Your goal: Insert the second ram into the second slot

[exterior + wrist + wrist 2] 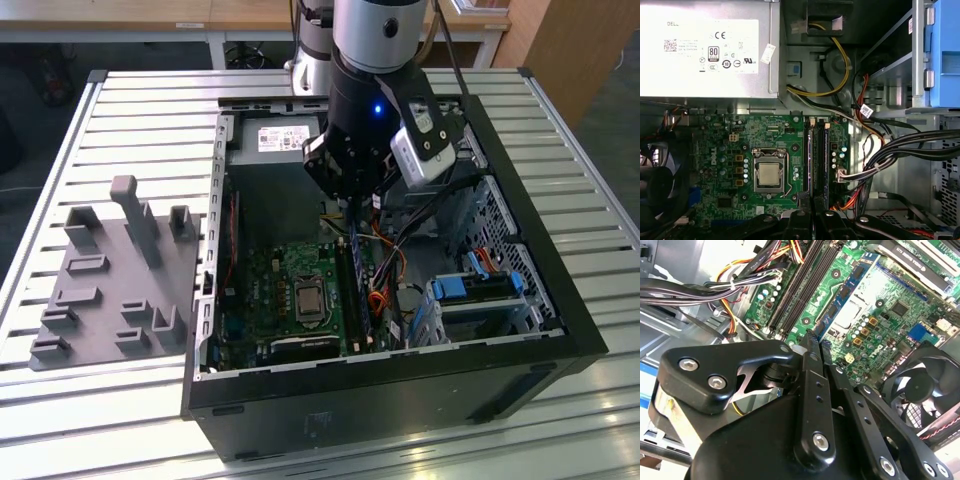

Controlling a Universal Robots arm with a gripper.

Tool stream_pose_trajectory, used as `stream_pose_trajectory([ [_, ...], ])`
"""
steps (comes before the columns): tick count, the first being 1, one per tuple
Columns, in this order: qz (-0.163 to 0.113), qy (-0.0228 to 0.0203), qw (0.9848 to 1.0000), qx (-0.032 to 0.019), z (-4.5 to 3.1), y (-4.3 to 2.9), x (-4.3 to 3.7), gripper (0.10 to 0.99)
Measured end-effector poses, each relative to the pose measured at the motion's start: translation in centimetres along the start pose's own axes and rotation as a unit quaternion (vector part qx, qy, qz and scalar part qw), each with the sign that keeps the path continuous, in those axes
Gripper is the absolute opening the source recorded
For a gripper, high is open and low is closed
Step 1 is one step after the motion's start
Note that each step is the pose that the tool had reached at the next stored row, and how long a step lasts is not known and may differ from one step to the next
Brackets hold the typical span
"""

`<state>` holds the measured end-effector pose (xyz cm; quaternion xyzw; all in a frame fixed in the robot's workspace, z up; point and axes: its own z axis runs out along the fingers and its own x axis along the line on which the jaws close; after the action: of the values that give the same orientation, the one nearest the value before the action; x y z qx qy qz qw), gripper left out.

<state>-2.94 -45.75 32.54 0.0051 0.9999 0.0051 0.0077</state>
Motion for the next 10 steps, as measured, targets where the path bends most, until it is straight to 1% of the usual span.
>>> stream_pose_trajectory([
  [10, 0.0, 0.0, 1.0, -0.0001, 0.26, 0.0, 0.0, 0.137],
])
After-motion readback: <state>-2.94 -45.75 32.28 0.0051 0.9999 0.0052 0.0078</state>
